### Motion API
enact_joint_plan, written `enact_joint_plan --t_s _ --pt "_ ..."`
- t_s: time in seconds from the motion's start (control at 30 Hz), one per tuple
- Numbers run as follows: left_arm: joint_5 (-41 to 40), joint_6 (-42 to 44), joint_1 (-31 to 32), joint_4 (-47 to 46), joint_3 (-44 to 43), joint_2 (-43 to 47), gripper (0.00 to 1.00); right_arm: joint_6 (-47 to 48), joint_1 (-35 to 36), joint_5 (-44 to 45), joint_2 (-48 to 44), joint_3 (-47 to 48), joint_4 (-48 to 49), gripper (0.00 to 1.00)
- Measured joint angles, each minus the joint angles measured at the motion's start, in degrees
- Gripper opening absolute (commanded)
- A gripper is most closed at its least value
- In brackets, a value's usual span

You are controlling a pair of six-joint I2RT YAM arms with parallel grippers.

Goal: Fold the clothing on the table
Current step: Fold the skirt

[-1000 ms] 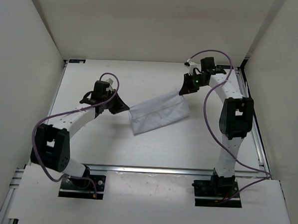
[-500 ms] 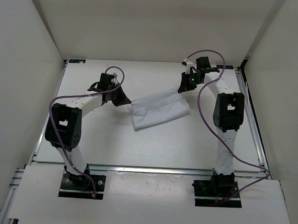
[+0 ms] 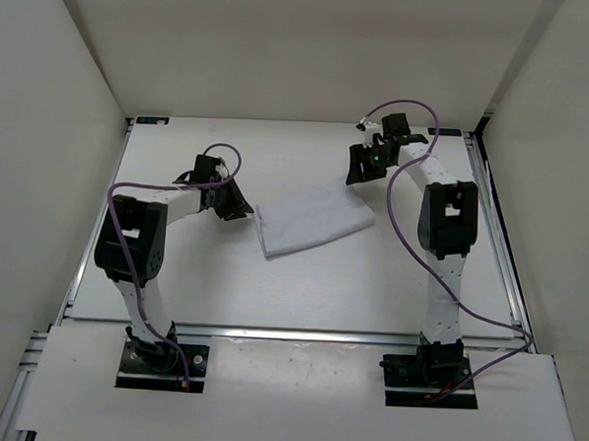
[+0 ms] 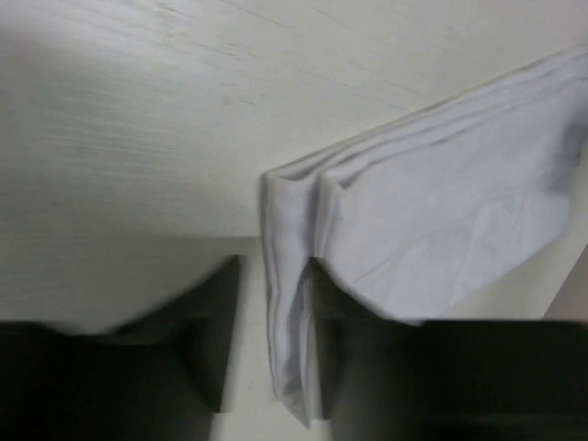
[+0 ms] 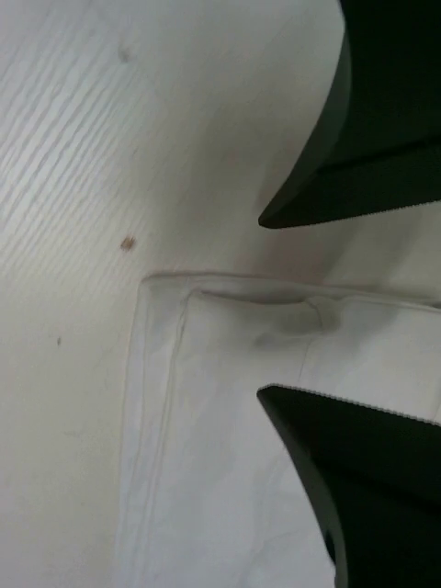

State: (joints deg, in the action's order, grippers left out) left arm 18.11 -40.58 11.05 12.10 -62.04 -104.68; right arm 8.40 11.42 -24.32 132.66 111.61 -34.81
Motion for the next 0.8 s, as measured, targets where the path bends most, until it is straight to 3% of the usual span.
enact_joint_plan --t_s 0.03,0.07,0.1,0.23,0.4,0.67,0.8 --pt "-0.5 0.4 -0.2 0.4 -0.2 -0.7 0.74 -0.3 -0.1 1.2 0.0 0.0 0.3 0.83" --pt "-1.0 0.5 -0.5 1.0 -0.4 -1.2 0.82 -0.4 -0.2 2.4 0.0 0.0 0.4 0.84" --pt "-1.4 0.3 -0.7 1.4 -0.7 -1.4 0.98 -0.6 -0.3 3.4 0.0 0.1 0.5 0.86" --pt "-3.1 1.6 -1.4 1.6 -2.2 1.1 0.99 -0.8 -1.4 6.6 0.0 1.5 0.1 0.86" --pt "-4.4 3.5 1.3 4.1 -4.1 6.0 0.98 -0.3 -3.7 3.7 -0.3 1.3 -2.0 0.86" --pt "-2.7 5.2 18.4 7.1 -16.7 1.8 0.99 -2.2 -8.5 -9.3 -6.5 -15.0 -5.1 0.87" --pt "-0.6 4.3 20.9 5.5 -18.3 -2.8 0.99 -7.0 -12.0 -17.0 -11.2 -23.8 -4.1 0.86"
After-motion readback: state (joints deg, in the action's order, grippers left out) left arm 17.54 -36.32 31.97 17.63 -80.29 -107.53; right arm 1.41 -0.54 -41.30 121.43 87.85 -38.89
